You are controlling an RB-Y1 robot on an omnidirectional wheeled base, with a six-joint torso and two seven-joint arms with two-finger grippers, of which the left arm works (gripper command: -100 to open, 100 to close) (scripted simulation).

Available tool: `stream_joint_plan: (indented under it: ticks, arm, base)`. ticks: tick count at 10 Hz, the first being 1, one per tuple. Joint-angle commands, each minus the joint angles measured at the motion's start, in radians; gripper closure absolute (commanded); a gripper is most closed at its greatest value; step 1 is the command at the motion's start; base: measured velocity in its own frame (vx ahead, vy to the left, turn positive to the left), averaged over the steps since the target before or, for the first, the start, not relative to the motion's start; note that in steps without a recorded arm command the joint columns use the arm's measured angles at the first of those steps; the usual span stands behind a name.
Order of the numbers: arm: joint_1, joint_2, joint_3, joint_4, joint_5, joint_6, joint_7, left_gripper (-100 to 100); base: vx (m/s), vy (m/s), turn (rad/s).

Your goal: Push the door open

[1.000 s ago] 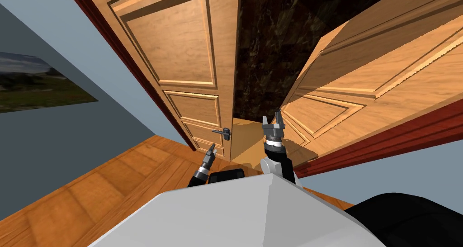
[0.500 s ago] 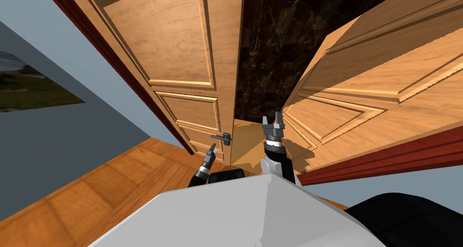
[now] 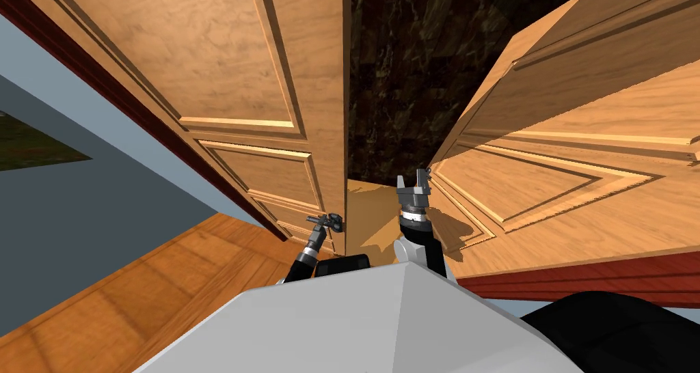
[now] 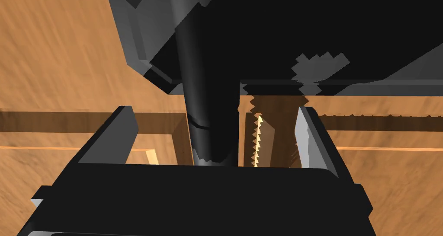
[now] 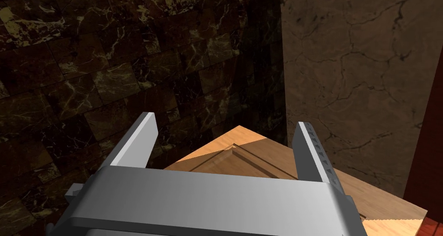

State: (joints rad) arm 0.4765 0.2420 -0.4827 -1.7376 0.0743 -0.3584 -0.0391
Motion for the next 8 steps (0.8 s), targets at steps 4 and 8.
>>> stream_joint_plan:
  ticks: [4,8]
  arm:
    - [0.001,0.001,0.0,-0.001,0.0,-0.001,0.0,100]
    - [-0.015,-0.014,0.024,0.011,0.002,0.007,-0.004,100]
  base:
    - [-0.012,0.008,-0.008]
    - [0.057,-0.032,0.025]
